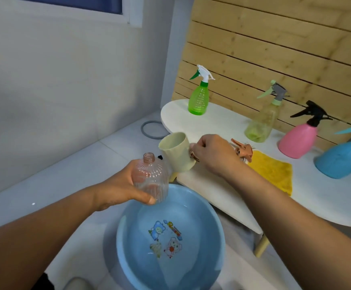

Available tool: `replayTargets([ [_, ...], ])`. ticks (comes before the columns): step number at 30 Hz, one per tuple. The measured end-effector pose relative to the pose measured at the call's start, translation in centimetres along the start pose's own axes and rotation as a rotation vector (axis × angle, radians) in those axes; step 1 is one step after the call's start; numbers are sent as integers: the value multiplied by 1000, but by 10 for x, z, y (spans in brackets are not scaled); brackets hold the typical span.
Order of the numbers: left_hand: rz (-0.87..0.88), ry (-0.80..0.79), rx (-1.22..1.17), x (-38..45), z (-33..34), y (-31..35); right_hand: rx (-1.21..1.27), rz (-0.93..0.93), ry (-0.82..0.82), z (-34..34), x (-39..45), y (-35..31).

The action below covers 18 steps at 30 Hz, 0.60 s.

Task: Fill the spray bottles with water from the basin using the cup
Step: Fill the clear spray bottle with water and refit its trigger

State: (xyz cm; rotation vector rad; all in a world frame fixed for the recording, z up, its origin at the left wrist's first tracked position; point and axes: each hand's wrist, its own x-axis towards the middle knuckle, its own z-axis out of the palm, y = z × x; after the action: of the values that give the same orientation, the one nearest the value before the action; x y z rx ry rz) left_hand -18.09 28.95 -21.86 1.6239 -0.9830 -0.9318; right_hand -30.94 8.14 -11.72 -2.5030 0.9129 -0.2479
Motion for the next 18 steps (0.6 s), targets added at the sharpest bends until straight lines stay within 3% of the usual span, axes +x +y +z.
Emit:
replayTargets([
  [5, -137, 38, 32, 5, -2, -18, -39, 77, -61, 38, 2, 33],
  [14, -180, 94, 69, 24, 1, -29, -91, 337, -312, 135, 18, 126],
  [18, -202, 99, 111, 35, 3, -29, -169, 311, -419, 175, 17, 161],
])
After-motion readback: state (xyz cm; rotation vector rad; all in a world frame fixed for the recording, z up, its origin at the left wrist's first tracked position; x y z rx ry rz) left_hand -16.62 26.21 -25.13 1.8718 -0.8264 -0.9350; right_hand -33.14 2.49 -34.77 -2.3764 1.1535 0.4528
